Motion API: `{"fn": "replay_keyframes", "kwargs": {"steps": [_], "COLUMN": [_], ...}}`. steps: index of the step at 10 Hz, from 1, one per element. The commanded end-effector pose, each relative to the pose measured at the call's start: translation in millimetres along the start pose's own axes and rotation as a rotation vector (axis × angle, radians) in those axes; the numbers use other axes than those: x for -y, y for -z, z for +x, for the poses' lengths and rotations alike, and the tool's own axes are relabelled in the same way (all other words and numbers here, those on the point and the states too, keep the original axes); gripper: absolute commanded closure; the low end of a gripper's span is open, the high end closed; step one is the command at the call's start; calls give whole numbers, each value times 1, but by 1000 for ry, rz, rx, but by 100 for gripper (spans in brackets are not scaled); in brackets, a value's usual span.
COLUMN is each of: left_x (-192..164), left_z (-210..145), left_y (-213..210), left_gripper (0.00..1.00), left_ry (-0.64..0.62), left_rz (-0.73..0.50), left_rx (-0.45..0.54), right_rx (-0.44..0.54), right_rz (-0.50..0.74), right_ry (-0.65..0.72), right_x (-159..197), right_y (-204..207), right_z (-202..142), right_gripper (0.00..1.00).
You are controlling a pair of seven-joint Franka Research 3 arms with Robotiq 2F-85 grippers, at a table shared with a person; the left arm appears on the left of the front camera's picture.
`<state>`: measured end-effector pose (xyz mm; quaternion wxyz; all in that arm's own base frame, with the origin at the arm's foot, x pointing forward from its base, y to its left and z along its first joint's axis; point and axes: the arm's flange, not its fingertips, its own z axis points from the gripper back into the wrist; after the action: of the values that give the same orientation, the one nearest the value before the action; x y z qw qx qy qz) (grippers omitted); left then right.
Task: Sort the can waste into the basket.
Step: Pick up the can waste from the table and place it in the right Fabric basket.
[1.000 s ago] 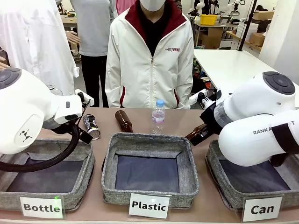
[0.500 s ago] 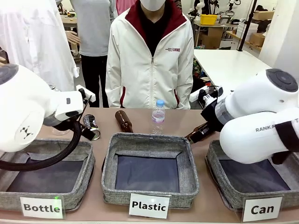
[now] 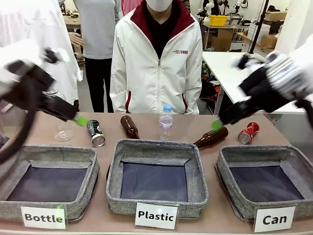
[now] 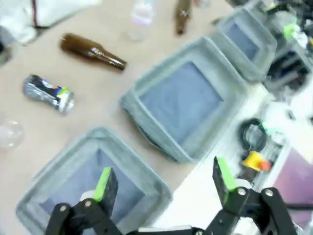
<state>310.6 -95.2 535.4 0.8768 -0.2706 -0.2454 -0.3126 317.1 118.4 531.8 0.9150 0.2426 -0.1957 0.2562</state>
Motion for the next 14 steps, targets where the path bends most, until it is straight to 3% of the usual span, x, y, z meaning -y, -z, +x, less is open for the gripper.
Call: {"fn": "replay_keyframes", "kwargs": {"steps": [1, 3, 6, 8, 10, 11, 12, 14], "left_x": [-50, -120, -205, -203, -179, -172, -208, -208], "left_z": [-68, -121, -175, -175, -152, -144, -171, -171], "left_y": [-71, -111, -107, -85, -68, -62, -63, -63], "left_gripper": [0, 0, 0, 0, 0, 0, 0, 0], "left_ry": [-28, -151, -442, -560, -656, -684, -647, -647], "left_rz": [-235, -421, -680, -732, -666, -596, -724, -724], "left_rx": [45, 228, 446, 512, 532, 542, 527, 527], "right_rx": [25, 194, 429, 470, 555, 558, 513, 513], "right_rz": [139, 403, 689, 738, 734, 575, 742, 742], "right_ry": [215, 410, 751, 858, 973, 995, 968, 968], "right_x": [38, 105, 219, 259, 283, 283, 278, 278], "right_y": [-64, -98, -100, -90, -78, -71, -76, -76], "right_z": [-37, -89, -171, -197, -204, -200, -221, -221], "right_gripper": [0, 0, 0, 0, 0, 0, 0, 0]}}
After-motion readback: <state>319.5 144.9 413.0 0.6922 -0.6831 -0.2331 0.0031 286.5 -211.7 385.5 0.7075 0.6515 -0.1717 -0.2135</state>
